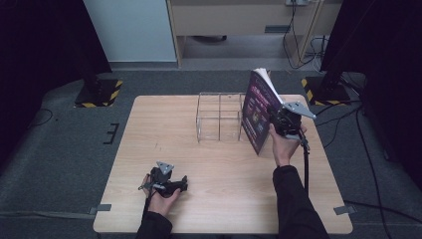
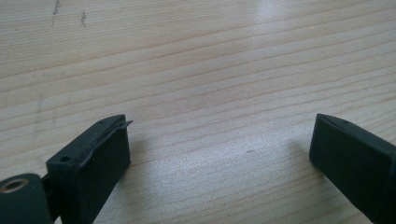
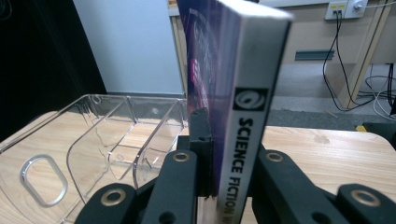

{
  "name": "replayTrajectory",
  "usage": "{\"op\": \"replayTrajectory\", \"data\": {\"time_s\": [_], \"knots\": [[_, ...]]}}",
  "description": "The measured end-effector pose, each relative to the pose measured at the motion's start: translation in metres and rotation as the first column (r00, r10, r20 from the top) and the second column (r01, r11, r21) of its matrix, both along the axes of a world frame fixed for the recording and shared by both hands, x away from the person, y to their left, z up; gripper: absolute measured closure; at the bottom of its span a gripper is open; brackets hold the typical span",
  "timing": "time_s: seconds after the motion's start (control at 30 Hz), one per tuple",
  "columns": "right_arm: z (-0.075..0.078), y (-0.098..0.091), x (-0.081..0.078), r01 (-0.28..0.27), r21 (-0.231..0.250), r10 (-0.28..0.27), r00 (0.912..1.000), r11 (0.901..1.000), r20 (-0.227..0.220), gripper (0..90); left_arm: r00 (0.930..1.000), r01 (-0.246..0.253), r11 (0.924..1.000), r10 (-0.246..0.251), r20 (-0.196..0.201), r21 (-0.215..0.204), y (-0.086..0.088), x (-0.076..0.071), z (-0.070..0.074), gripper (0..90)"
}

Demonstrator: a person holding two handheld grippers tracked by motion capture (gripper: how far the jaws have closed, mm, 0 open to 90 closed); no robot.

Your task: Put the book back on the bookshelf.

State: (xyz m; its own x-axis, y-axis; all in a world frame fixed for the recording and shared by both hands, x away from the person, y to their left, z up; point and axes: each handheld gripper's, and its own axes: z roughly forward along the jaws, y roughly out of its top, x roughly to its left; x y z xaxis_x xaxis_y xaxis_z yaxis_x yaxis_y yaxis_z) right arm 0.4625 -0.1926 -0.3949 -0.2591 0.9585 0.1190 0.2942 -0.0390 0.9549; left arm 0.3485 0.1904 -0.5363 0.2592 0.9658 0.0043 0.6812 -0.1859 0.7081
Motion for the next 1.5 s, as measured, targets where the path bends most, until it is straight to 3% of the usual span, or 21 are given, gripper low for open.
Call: {"op": "replayTrajectory", "data": {"time_s": [0.23, 0.37, 0.63, 0.77, 1.17, 1.5], "knots": [[0.002, -0.003, 0.000, -0.025, 0.004, 0.026, 0.9996, 0.9997, -0.015, 82.6, 1.0000, 0.000, 1.0000, 0.000, 0.000, 0.000, 0.000, 0.000, 0.000, 4.2], [0.002, 0.002, -0.003, -0.014, -0.027, 0.015, 0.9997, 0.9995, 0.019, 82.9, 1.0000, 0.000, 1.0000, 0.000, 0.000, 0.000, 0.000, 0.000, 0.000, 4.2], [0.000, 0.007, -0.005, 0.028, -0.023, -0.027, 0.9979, 0.9993, 0.059, 83.0, 1.0000, 0.000, 1.0000, 0.000, 0.000, 0.000, 0.000, 0.000, 0.000, 4.2], [-0.003, 0.009, -0.005, 0.050, -0.044, -0.046, 0.9950, 0.9977, 0.089, 83.0, 1.0000, 0.000, 1.0000, 0.000, 0.000, 0.000, 0.000, 0.000, 0.000, 4.2], [-0.005, 0.006, -0.004, 0.043, -0.044, -0.040, 0.9970, 0.9981, 0.066, 82.2, 1.0000, 0.000, 1.0000, 0.000, -0.001, -0.001, 0.000, 0.000, 0.000, 4.0], [-0.005, 0.006, -0.008, 0.055, -0.073, -0.050, 0.9963, 0.9958, 0.070, 76.6, 1.0000, 0.000, 1.0000, 0.000, 0.000, -0.001, 0.000, 0.000, 0.000, 4.0]]}}
